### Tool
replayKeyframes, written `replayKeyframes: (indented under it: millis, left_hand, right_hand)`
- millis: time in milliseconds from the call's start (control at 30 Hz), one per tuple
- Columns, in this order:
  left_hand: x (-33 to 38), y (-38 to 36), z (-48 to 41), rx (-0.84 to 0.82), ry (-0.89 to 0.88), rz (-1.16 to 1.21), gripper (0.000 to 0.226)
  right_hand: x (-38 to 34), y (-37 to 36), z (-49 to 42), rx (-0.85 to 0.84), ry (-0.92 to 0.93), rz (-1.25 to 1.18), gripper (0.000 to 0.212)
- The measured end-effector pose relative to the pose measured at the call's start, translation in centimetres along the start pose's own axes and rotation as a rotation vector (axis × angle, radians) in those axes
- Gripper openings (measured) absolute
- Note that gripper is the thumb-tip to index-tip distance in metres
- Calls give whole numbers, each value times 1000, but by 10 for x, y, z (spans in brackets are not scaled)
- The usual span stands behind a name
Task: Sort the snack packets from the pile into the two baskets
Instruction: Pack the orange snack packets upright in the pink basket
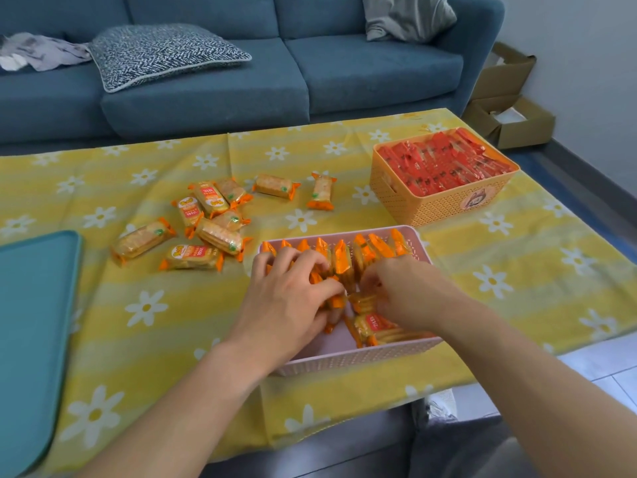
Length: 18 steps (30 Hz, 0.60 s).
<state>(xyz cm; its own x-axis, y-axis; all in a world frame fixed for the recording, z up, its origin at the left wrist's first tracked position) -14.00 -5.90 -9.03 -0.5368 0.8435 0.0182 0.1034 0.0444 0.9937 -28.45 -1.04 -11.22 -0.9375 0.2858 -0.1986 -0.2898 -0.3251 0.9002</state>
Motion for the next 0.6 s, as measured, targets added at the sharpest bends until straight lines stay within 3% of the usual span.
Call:
replayKeyframes:
  millis: [100,233,467,600]
  left_hand:
    - [-1,-1,-1,-8,4,6,23]
    - [-4,-4,-1,-24,33,29,26]
    - [-4,-2,-1,-14,57,47,34]
    - [2,9,2,88,91,49,40]
  right_hand:
    - [-3,-12,-4,-46,5,124,39]
    - [-9,-2,-3,46,39,145,28]
    - [-12,24,18,-33,143,-349,33]
    - [-26,15,8,10,205,-327,48]
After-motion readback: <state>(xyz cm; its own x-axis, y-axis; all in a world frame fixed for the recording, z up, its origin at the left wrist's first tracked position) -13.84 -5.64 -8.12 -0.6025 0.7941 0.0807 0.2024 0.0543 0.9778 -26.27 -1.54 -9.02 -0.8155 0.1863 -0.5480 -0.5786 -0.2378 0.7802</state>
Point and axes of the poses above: each hand's wrist, its own z-axis away from the middle knuckle, its own y-axis out of the back of the hand, x = y × z, the point moved 8 cm from there along -z, towards the middle knuckle, and after that the axes turned 8 degrees about -x, right-handed, at the moved point
